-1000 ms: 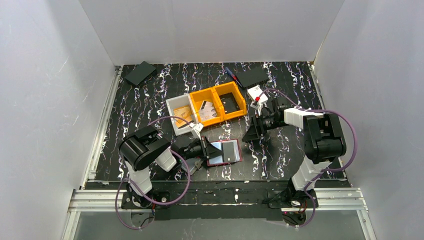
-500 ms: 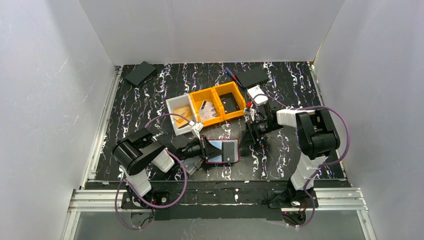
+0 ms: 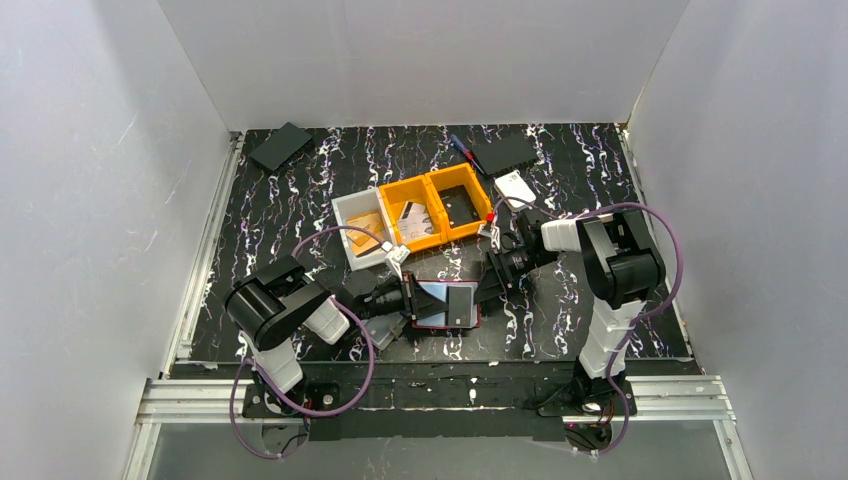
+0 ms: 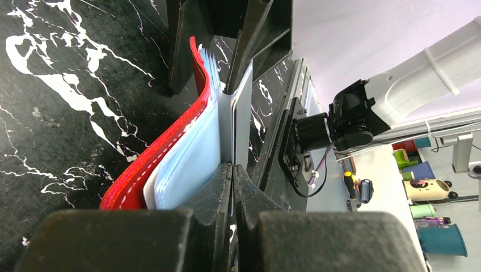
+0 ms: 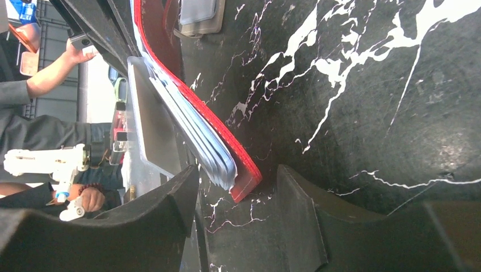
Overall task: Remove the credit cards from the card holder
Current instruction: Remove the credit card from the card holder, then place the credit card in the storage box.
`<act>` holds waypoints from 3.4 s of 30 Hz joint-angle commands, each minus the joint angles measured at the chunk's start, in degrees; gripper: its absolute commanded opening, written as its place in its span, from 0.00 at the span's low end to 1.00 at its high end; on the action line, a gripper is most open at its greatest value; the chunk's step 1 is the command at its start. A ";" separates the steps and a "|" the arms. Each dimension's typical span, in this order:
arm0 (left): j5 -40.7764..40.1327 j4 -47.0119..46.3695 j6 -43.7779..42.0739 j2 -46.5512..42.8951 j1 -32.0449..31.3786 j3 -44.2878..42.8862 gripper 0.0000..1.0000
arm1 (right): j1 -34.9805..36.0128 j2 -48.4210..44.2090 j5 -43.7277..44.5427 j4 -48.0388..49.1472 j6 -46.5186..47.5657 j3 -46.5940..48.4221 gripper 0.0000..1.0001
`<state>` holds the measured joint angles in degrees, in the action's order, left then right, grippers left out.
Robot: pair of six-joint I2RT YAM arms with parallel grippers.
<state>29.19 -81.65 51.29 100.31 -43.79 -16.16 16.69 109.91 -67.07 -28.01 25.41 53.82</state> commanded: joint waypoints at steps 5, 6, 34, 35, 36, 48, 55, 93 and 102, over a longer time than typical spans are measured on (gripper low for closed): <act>1.40 -2.02 0.02 -2.02 -0.17 -2.24 0.00 | 0.30 0.85 -7.50 -7.22 7.82 2.32 0.49; 1.39 -2.03 0.09 -1.85 -0.19 -2.35 0.00 | 0.35 0.88 -8.26 -8.55 9.74 2.73 0.45; -2.23 -2.11 1.53 -5.18 3.76 5.85 0.00 | -2.04 -0.13 1.47 -4.85 3.72 3.53 0.01; -2.61 -2.11 2.01 -5.21 3.94 6.22 0.00 | -2.22 -0.29 3.17 -4.78 3.46 3.79 0.01; -2.95 -2.04 2.63 -5.35 4.11 6.71 0.00 | -2.33 -0.40 4.88 -4.73 3.00 3.78 0.01; -5.13 6.49 8.89 -16.49 4.53 8.45 0.00 | -2.84 -4.90 17.12 -7.98 4.99 5.77 0.23; -2.92 28.17 4.93 -32.96 4.51 5.55 0.00 | -5.43 -16.36 26.06 -8.49 7.95 4.33 0.70; 7.16 118.15 -48.03 -13.71 3.58 -61.31 0.00 | 3.95 -24.17 2.64 -24.52 44.76 16.07 0.97; 8.30 114.59 -46.08 -11.78 1.54 -61.96 0.00 | 8.92 -26.88 3.88 -3.88 23.69 8.89 0.86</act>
<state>35.09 34.54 4.71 88.62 -41.65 -76.38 25.36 84.86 -61.67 -40.14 58.15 64.25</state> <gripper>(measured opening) 0.007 0.900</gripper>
